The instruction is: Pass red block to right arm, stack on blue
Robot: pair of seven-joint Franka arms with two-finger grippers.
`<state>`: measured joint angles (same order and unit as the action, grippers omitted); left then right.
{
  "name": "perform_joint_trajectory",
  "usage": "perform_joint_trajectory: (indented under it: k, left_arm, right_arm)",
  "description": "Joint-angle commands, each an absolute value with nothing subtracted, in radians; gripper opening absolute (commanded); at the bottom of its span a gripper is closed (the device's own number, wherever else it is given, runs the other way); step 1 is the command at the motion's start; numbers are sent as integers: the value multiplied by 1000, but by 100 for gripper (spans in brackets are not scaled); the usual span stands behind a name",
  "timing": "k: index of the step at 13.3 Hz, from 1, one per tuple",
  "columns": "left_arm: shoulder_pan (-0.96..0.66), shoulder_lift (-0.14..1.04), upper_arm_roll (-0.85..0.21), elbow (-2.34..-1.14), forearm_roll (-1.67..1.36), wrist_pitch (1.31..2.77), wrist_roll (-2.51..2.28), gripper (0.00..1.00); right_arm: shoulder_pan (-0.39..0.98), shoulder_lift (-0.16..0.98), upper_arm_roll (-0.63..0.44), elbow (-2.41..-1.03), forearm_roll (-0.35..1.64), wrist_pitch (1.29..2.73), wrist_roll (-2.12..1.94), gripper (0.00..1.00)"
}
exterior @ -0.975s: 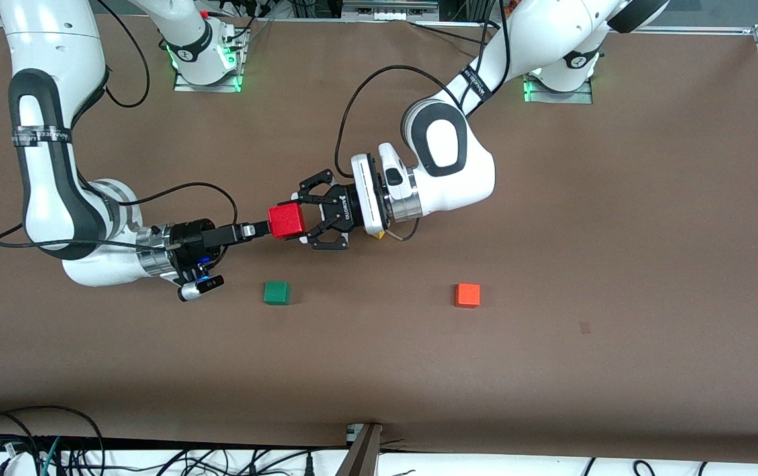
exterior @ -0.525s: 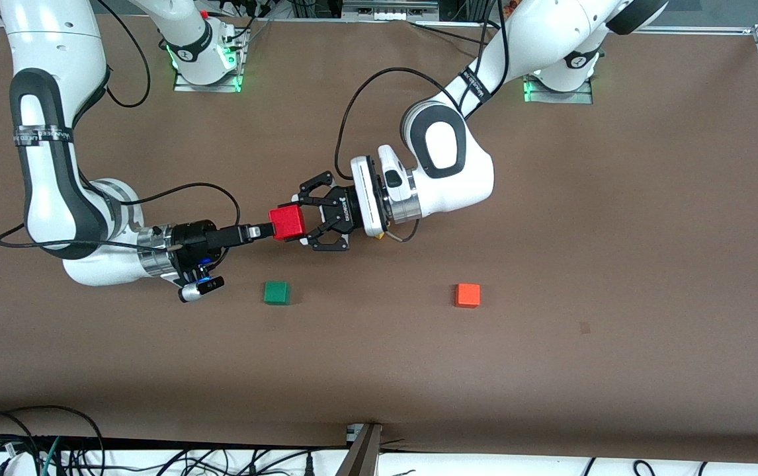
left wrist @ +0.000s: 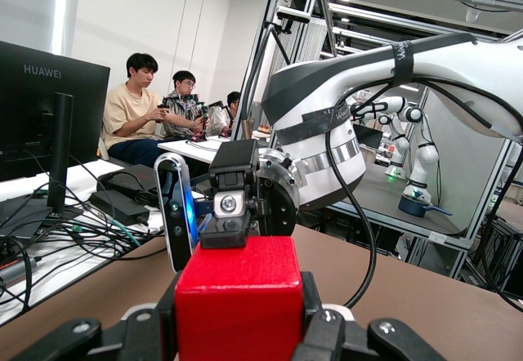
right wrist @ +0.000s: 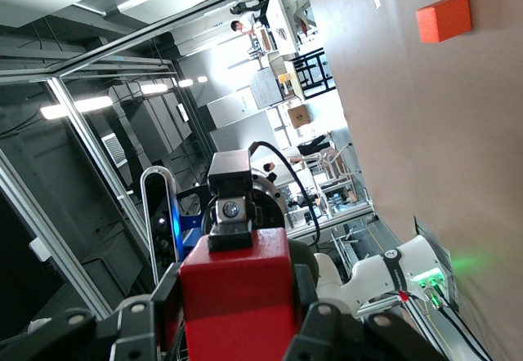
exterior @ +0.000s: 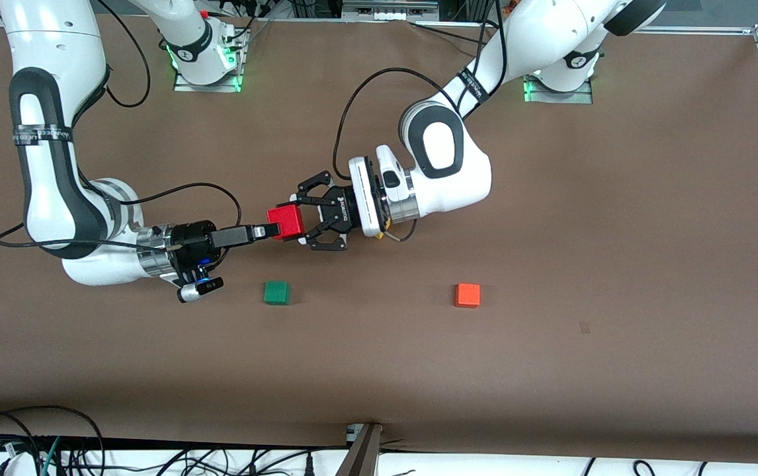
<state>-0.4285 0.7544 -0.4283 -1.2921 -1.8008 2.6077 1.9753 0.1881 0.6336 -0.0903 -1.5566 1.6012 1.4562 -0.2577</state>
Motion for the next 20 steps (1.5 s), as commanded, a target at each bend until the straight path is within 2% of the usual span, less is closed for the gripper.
perform_joint_trajectory:
  k: [1, 2, 7, 10, 17, 20]
  left_arm:
    - [-443, 765, -419, -1261, -1835, 2620, 2014, 33]
    - [-443, 762, -419, -1265, -1839, 2620, 2020, 99]
    - [-414, 733, -425, -1301, -1842, 2609, 1996, 100]
    - [-373, 690, -423, -1327, -1809, 2580, 1957, 100]
    - [-282, 632, -425, -1364, -1669, 2548, 1922, 100]
    - [-241, 632, -422, -1368, -1590, 2453, 1849, 100]
  right_arm:
    - [179, 609, -87, -1575, 1632, 1457, -241, 0]
    - [179, 609, -86, -1575, 1634, 1457, -241, 0]
    - [161, 609, -95, -1514, 1617, 1454, -183, 0]
    - [123, 609, -103, -1459, 1513, 1453, -144, 0]
    - [101, 555, -239, -1408, 999, 1430, -158, 0]
    - [120, 494, -238, -1411, 697, 1541, -152, 0]
